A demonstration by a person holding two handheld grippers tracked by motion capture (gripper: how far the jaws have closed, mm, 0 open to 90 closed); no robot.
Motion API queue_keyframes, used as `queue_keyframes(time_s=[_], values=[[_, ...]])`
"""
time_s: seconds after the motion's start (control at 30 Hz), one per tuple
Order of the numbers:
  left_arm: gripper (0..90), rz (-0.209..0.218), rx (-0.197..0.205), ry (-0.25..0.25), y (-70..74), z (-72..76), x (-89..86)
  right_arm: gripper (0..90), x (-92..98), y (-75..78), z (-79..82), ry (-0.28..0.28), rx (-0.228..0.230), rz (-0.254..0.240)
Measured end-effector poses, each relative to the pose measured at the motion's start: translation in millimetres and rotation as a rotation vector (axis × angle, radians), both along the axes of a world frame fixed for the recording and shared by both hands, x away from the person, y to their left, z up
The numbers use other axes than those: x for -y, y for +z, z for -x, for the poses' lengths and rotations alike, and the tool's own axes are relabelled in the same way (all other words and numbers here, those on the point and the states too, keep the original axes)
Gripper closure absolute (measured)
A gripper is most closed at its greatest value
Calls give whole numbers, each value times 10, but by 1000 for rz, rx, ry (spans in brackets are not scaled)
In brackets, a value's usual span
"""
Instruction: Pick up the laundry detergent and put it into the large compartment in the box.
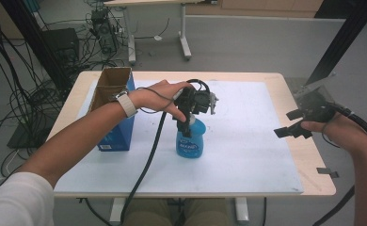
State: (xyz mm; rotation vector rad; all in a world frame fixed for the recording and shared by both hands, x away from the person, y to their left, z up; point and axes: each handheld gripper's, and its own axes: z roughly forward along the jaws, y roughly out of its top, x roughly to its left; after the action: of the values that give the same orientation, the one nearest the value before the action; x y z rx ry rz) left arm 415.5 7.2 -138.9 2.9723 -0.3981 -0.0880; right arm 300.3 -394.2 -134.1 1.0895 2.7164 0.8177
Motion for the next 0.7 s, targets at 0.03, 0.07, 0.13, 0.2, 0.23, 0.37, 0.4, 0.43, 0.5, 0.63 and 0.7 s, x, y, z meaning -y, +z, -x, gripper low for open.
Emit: queue_keyframes(time_s=[0.03, 0.07, 0.13, 0.2, 0.23, 0.37, 0.4, 0.43, 0.5, 0.63, 0.7], values=[[72, -2, 0, 1, -7, 1, 3, 97, 1, -3, -1, 0, 0, 0], [73, -4, 5, -1, -12, 8, 7, 97, 4, -7, -1, 0, -1, -2], [73, -5, 4, 3, -22, 9, 6, 97, 5, -10, 0, 0, 0, -3], [74, -10, 10, 1, -27, 17, 16, 97, 4, -11, -1, 0, -1, -2], [75, -9, 13, 0, -29, 20, 18, 97, 4, -11, -2, 0, -1, -3], [76, -12, 18, 3, -49, 34, 29, 97, 7, -10, 4, -1, 1, -4], [77, -14, 18, 2, -55, 35, 33, 97, 7, -10, 5, -1, 0, -3], [79, -13, 21, 0, -62, 38, 35, 97, 8, -11, 8, -1, 1, -3], [80, -16, 21, 1, -80, 44, 43, 97, 12, -13, 14, -3, 1, -5], [92, -22, 23, -5, -114, 49, 61, 97, 20, -16, 20, -4, 0, -4], [107, -19, 24, -1, -126, 53, 55, 97, 24, -16, 24, -4, 0, -5]])
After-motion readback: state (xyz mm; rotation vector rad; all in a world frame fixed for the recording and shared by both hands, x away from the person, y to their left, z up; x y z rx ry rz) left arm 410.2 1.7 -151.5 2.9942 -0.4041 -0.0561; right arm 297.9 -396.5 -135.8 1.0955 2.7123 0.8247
